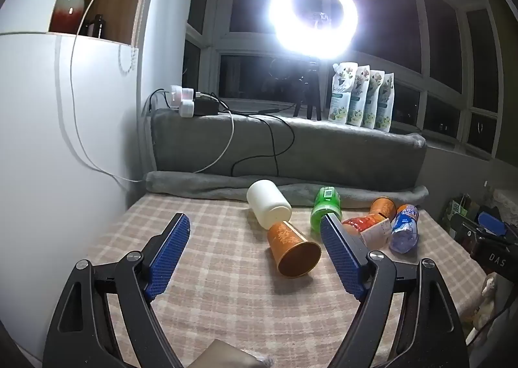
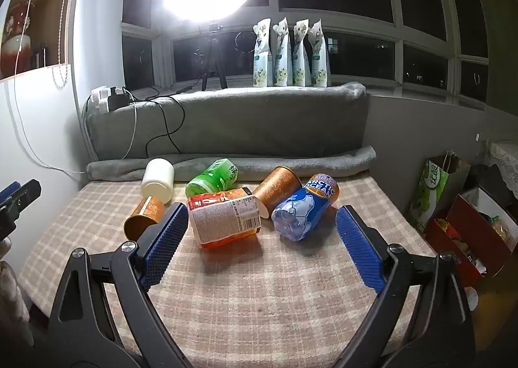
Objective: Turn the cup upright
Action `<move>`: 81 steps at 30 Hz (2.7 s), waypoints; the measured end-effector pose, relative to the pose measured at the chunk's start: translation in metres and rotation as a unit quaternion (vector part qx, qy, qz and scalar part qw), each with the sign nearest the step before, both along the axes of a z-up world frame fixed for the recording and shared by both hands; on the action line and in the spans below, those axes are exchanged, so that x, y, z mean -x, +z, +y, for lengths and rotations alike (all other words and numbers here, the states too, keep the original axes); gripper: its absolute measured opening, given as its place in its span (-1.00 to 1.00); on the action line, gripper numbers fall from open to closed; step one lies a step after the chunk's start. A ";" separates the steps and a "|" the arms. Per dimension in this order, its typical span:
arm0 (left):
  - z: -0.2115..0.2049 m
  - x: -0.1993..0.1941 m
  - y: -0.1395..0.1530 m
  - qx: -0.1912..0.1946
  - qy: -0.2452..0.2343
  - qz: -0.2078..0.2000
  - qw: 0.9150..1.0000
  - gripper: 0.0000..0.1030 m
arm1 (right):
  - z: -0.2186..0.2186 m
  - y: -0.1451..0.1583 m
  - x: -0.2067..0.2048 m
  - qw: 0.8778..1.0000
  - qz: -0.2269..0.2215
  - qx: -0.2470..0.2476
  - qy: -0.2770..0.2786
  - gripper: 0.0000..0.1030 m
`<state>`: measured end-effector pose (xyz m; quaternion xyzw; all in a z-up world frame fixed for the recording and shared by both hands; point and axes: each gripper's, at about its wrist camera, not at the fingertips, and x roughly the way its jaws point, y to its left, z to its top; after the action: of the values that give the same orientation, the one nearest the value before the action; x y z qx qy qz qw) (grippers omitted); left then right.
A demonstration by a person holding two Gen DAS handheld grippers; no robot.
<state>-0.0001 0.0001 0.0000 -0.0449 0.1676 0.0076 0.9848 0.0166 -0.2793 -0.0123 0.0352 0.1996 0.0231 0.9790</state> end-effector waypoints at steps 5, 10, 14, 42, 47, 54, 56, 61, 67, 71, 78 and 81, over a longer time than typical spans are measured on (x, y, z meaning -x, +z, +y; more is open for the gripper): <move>0.001 0.001 0.000 -0.001 0.000 0.002 1.000 0.61 | 0.001 0.001 0.000 1.000 0.002 -0.001 0.002 0.84; 0.006 -0.003 -0.003 -0.002 0.001 0.005 1.000 0.61 | 0.005 0.001 0.000 1.000 0.000 0.002 0.000 0.84; 0.003 0.000 -0.002 -0.002 0.002 0.006 1.000 0.61 | 0.003 0.001 -0.002 1.000 0.001 0.002 0.001 0.84; -0.003 0.000 -0.003 -0.003 -0.001 0.007 1.000 0.61 | 0.004 -0.001 -0.003 1.000 0.004 0.002 0.004 0.84; -0.003 0.000 -0.003 -0.003 -0.002 0.007 1.000 0.61 | 0.003 -0.002 -0.004 1.000 0.004 0.001 0.004 0.84; -0.003 0.000 -0.003 -0.003 -0.001 0.008 1.000 0.61 | 0.003 -0.003 -0.003 1.000 0.006 0.001 0.005 0.84; -0.004 0.000 -0.004 -0.003 -0.001 0.008 1.000 0.61 | 0.003 -0.003 -0.003 1.000 0.006 0.001 0.005 0.84; -0.003 0.000 -0.003 -0.003 -0.001 0.008 1.000 0.61 | 0.003 -0.003 -0.004 1.000 0.006 0.001 0.004 0.84; -0.005 0.001 -0.005 -0.002 -0.002 0.008 1.000 0.61 | 0.002 -0.004 -0.004 1.000 0.007 0.000 0.004 0.84; -0.004 0.001 -0.004 -0.003 -0.002 0.008 1.000 0.61 | 0.002 -0.004 -0.004 1.000 0.008 0.000 0.005 0.84; -0.004 0.001 -0.004 -0.002 -0.002 0.009 1.000 0.61 | 0.003 -0.004 -0.006 1.000 0.008 0.000 0.005 0.84; -0.004 0.000 -0.004 -0.003 -0.002 0.009 1.000 0.61 | 0.002 -0.006 -0.005 1.000 0.009 0.000 0.005 0.84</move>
<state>-0.0005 -0.0041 -0.0041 -0.0420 0.1767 0.0069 0.9833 0.0213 -0.2770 -0.0180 0.0342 0.2087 0.0273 0.9770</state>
